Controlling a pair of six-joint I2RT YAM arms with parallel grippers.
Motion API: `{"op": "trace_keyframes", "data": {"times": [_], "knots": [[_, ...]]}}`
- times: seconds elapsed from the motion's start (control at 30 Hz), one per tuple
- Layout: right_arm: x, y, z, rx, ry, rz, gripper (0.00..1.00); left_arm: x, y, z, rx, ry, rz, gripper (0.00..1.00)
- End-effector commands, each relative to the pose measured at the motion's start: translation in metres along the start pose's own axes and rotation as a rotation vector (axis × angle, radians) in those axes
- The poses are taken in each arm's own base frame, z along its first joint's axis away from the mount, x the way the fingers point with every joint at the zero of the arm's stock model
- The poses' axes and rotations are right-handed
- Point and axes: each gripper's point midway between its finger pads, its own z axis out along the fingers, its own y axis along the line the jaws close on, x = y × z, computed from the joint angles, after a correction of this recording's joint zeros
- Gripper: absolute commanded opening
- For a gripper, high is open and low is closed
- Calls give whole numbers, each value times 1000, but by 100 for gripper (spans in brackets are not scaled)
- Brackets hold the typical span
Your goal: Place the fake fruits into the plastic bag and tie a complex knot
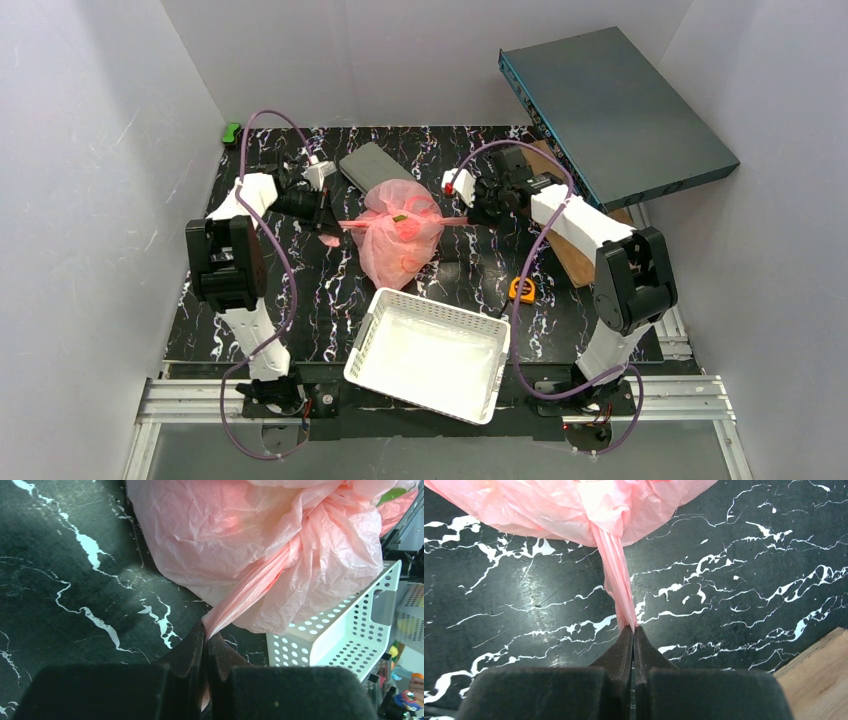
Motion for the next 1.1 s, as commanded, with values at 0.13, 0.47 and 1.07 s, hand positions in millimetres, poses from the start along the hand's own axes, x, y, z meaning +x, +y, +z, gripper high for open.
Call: {"op": "trace_keyframes", "data": {"times": [0.13, 0.47, 1.07], "knots": [[124, -36, -26, 173, 394, 57, 1, 17, 87, -45, -283, 30, -18, 0], [159, -42, -27, 202, 478, 46, 1, 24, 108, -46, -342, 83, 14, 0], [152, -72, -35, 231, 482, 21, 1, 6, 108, -71, -342, 23, 28, 0]]}}
